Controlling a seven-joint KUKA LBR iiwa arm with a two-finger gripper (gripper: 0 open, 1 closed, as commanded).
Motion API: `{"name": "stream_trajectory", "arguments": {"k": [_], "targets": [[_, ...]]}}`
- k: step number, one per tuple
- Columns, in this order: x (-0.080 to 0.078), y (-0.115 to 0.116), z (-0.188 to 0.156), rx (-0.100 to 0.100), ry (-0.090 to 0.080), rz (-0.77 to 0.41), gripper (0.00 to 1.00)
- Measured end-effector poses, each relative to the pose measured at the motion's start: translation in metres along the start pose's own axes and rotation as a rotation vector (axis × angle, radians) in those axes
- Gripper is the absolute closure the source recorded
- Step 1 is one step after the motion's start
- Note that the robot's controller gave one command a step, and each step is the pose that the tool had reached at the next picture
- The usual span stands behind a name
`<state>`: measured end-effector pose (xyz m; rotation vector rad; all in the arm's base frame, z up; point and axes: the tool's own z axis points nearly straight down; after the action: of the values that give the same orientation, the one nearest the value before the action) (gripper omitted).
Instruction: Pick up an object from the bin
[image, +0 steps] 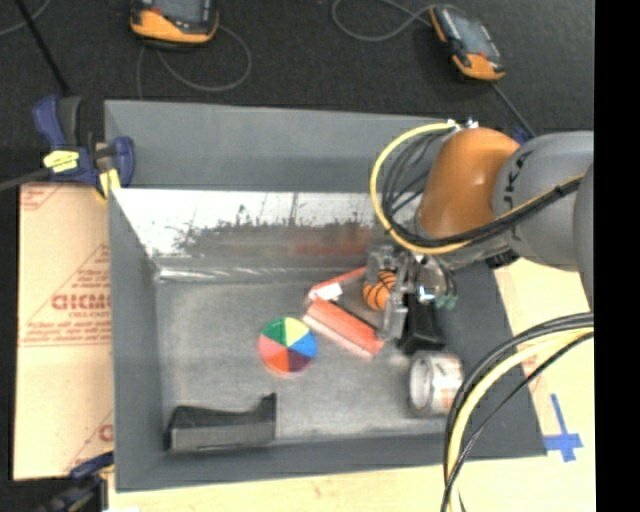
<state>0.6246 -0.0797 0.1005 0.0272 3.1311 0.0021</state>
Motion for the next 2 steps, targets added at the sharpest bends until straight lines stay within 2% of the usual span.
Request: {"name": "stream_trajectory", "arguments": {"k": [1, 2], "targets": [[-0.0185, -0.0412, 0.0206, -0.037, -0.007, -0.099, 1.0], [-0.0183, -0.0413, 0.0207, -0.037, -0.007, -0.099, 1.0]]}}
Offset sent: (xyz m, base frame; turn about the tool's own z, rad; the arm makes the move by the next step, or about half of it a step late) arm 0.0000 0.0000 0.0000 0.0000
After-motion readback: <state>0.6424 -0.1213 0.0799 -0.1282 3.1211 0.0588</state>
